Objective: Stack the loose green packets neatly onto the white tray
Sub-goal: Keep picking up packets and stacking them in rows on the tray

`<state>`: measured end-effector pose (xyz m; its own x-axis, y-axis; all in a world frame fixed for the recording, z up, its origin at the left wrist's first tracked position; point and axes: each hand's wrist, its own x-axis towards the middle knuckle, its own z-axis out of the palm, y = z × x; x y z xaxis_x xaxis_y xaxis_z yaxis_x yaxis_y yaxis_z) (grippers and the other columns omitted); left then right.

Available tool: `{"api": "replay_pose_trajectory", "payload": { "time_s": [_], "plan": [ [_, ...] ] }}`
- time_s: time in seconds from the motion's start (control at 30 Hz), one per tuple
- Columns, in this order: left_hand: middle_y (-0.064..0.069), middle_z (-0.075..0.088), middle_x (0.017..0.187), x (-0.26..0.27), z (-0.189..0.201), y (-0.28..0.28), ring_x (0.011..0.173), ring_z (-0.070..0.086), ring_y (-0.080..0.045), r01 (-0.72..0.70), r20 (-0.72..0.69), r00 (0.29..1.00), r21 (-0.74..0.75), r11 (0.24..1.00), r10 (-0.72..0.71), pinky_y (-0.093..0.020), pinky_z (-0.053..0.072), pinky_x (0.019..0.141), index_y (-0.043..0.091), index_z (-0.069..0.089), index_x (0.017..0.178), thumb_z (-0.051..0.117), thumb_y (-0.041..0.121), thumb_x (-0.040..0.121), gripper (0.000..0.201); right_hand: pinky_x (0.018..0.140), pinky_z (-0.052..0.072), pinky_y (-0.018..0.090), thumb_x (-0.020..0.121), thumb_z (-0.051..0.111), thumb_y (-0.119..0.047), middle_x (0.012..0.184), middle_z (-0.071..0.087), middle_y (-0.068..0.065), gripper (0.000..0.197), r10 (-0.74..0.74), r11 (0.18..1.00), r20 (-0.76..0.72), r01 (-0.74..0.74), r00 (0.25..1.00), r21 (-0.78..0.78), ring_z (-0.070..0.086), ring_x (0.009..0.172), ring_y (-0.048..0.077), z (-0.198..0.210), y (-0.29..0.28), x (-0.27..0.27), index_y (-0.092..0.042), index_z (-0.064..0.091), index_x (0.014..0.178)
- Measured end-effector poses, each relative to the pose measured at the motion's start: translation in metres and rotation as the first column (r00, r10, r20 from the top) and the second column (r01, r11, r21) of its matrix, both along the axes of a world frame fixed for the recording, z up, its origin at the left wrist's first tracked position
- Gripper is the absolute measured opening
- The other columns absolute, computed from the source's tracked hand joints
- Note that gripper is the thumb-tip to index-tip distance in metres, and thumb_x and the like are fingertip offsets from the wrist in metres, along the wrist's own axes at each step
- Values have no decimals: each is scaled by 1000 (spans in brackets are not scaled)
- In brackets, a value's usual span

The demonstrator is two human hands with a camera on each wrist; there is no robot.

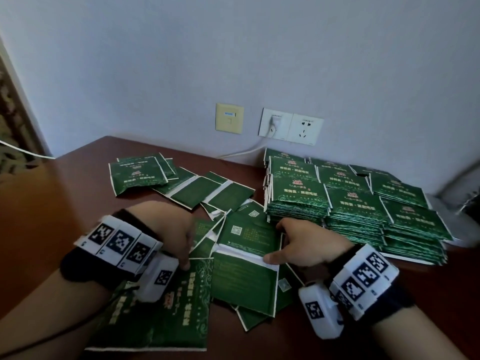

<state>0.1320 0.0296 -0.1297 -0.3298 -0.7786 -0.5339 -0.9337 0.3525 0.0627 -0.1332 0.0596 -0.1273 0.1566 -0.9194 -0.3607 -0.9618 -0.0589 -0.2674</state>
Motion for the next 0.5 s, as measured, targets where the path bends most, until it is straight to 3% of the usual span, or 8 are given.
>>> {"api": "replay_pose_trajectory", "payload": {
  "time_s": [0.07, 0.2, 0.33, 0.43, 0.5],
  "plan": [
    [10, 73, 84, 1, 0, 0, 77, 65, -8, 21, -23, 1000, 22, 1000, -21, -30, 54, 76, 23, 76, 89, 81, 45, 72, 28, 89, 51, 36, 75, 78, -55, 119, 56, -4, 73, -14, 1000, -13, 14, 1000, 7, 57, 104, 17, 0, 0, 2, -21, 46, 131],
    [16, 66, 70, -2, 1, -1, 64, 57, -1, 57, -78, 996, 114, 992, -48, -24, 48, 69, 22, 75, 88, 78, 35, 80, 15, 65, 43, 26, 74, 84, -39, 100, 54, -10, 50, -8, 1000, 15, 8, 1000, -12, 54, 89, 11, -2, 1, 6, -26, 49, 106],
    [18, 60, 63, -4, 3, 0, 55, 52, 6, 125, -176, 980, 165, 978, -95, -21, 44, 64, 22, 70, 85, 72, 23, 87, 3, 60, 40, 21, 73, 86, -26, 93, 58, -12, 39, 16, 989, 112, 1, 994, -148, 56, 83, 7, -2, 2, 5, -33, 50, 86],
    [14, 58, 69, 3, 6, -3, 64, 52, -2, 101, -296, 953, 99, 990, -68, -26, 45, 69, 24, 63, 81, 65, 20, 93, 12, 59, 40, 20, 73, 85, -17, 85, 60, -13, 34, 50, 961, 168, -2, 984, -277, 56, 77, 3, -2, 7, -6, -32, 54, 76],
    [12, 60, 73, 9, 7, -6, 70, 54, -9, 36, -441, 898, 79, 996, 2, -33, 48, 71, 28, 58, 80, 62, 21, 94, 16, 58, 43, 20, 73, 82, -10, 78, 65, -12, 32, 82, 942, 212, -7, 974, -335, 60, 73, 3, -1, 11, -19, -33, 61, 71]
  ]
}}
